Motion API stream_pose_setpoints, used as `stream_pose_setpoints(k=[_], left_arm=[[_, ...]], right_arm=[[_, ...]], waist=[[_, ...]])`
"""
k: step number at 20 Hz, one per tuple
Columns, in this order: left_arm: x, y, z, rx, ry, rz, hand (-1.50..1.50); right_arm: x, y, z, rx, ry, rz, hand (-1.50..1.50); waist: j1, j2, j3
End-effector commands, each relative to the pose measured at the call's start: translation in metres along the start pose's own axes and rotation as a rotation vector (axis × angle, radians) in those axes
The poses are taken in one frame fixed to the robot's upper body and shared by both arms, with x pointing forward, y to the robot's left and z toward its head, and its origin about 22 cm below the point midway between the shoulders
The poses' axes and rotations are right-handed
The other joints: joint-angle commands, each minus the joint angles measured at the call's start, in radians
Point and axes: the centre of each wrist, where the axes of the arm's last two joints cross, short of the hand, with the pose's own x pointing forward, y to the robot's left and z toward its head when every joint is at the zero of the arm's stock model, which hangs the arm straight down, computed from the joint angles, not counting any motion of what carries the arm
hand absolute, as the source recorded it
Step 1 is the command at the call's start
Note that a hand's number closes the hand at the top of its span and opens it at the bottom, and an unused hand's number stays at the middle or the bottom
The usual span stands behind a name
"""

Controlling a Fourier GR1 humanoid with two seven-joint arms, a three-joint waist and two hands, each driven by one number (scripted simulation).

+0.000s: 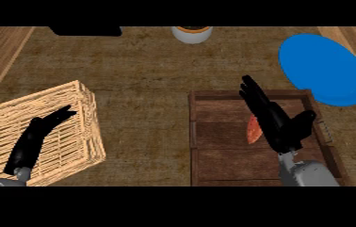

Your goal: Pick the sweet potato from the tray and place it in the plate

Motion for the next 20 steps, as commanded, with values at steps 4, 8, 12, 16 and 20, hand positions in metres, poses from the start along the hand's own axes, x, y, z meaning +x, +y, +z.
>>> stream_pose_setpoints(k=[4,8,12,16,20], left_arm=[[0.002,-0.05,0.015,-0.087,0.053,0.253,0.0],[0.012,-0.045,0.018,-0.139,0.028,0.373,0.0],[0.01,-0.065,0.033,-0.197,0.027,0.469,0.0],[0.025,-0.073,0.017,-0.197,0.029,0.473,0.0],[0.036,-0.097,0.039,-0.228,0.018,0.461,0.0]], right_arm=[[0.072,-0.096,0.007,-0.366,-0.26,0.133,1.5],[0.061,-0.174,0.044,-0.73,-0.059,0.534,1.5],[0.033,-0.162,0.052,-0.984,-0.215,0.392,-1.5],[0.018,-0.147,0.075,-0.944,-0.294,0.366,-1.5],[0.023,-0.148,0.087,-0.877,-0.218,0.461,-1.5]], waist=[[-0.038,-0.013,0.019],[-0.087,-0.002,0.009],[-0.048,-0.013,0.021],[-0.052,-0.009,0.02],[-0.024,-0.011,0.02]])
